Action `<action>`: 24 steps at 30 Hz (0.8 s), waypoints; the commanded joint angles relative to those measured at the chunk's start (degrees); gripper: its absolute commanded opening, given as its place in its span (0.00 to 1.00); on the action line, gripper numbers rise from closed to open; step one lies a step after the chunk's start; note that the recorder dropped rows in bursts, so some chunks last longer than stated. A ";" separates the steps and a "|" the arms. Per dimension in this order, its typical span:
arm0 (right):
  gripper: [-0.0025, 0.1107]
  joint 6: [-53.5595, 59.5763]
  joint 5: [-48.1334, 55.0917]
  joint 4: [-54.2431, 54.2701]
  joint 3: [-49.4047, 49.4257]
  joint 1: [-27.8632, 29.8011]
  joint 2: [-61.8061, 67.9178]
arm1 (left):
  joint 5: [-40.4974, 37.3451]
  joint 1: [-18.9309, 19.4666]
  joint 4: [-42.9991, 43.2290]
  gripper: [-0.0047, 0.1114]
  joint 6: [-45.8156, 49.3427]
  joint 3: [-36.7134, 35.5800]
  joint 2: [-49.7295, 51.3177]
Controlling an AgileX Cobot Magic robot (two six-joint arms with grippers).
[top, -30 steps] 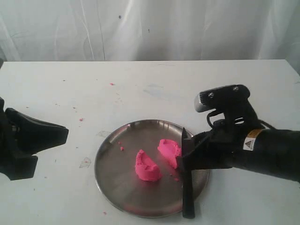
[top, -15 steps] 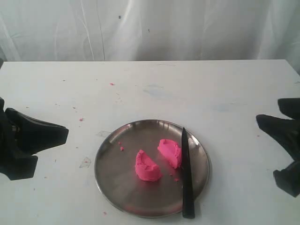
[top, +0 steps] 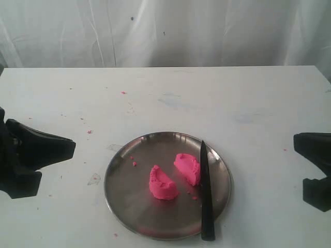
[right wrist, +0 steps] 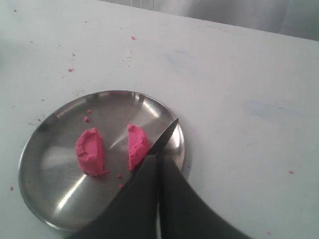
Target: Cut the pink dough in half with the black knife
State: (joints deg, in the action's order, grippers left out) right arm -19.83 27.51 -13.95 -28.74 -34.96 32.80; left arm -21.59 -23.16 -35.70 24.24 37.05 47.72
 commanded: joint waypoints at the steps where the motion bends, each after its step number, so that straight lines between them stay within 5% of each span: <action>1: 0.02 0.62 -0.74 -2.34 0.21 0.10 -0.23 | -0.31 -0.13 -0.88 0.04 -0.03 -0.35 -0.37; 13: 0.02 0.62 -4.48 -4.44 0.21 0.54 -1.63 | -0.31 -0.13 -0.88 0.04 -0.03 -0.35 -0.37; 24: 0.02 13.65 -4.44 3.22 0.21 19.68 -14.72 | 0.30 -0.13 -0.88 0.04 -0.04 -0.35 -0.37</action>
State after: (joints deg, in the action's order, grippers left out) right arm -12.12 23.68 -13.15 -28.74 -20.21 21.00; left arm -21.26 -23.16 -35.70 24.24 37.05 47.72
